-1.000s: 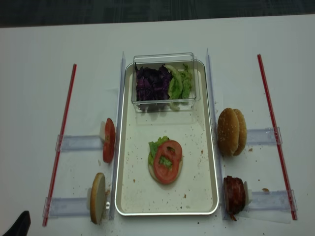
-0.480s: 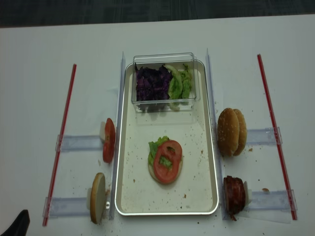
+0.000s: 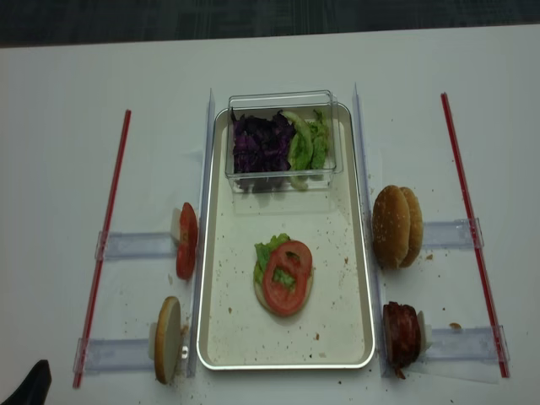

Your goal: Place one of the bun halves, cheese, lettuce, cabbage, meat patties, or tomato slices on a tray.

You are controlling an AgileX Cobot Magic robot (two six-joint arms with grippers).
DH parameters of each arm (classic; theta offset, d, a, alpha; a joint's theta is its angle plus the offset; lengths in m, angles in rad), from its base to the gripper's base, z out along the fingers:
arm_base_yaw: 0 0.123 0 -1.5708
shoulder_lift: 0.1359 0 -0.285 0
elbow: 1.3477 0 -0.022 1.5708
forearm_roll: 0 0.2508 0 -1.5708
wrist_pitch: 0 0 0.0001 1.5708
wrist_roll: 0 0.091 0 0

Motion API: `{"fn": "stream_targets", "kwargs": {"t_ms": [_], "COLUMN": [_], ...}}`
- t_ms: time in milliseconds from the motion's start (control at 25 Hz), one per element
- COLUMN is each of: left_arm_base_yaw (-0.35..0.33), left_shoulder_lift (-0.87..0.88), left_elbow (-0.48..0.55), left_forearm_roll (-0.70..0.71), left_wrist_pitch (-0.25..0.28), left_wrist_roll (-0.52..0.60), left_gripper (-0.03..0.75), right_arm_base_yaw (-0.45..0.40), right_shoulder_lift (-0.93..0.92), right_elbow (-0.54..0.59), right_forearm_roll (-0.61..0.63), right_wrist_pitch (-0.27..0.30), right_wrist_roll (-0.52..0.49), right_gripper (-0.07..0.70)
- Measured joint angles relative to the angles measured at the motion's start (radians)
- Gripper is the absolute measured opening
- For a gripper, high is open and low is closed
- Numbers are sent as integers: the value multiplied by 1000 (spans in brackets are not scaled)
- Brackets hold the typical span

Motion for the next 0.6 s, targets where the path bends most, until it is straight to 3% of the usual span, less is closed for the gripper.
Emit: {"fn": "stream_targets", "kwargs": {"t_ms": [600], "left_arm_base_yaw": [0], "left_shoulder_lift": [0], "left_elbow": [0], "left_forearm_roll": [0], "left_wrist_pitch": [0], "left_wrist_roll": [0], "left_gripper": [611], "right_arm_base_yaw": [0], "right_shoulder_lift": [0], "right_elbow": [0], "right_forearm_roll": [0], "right_wrist_pitch": [0], "right_wrist_roll": [-3], "right_gripper": [678]}}
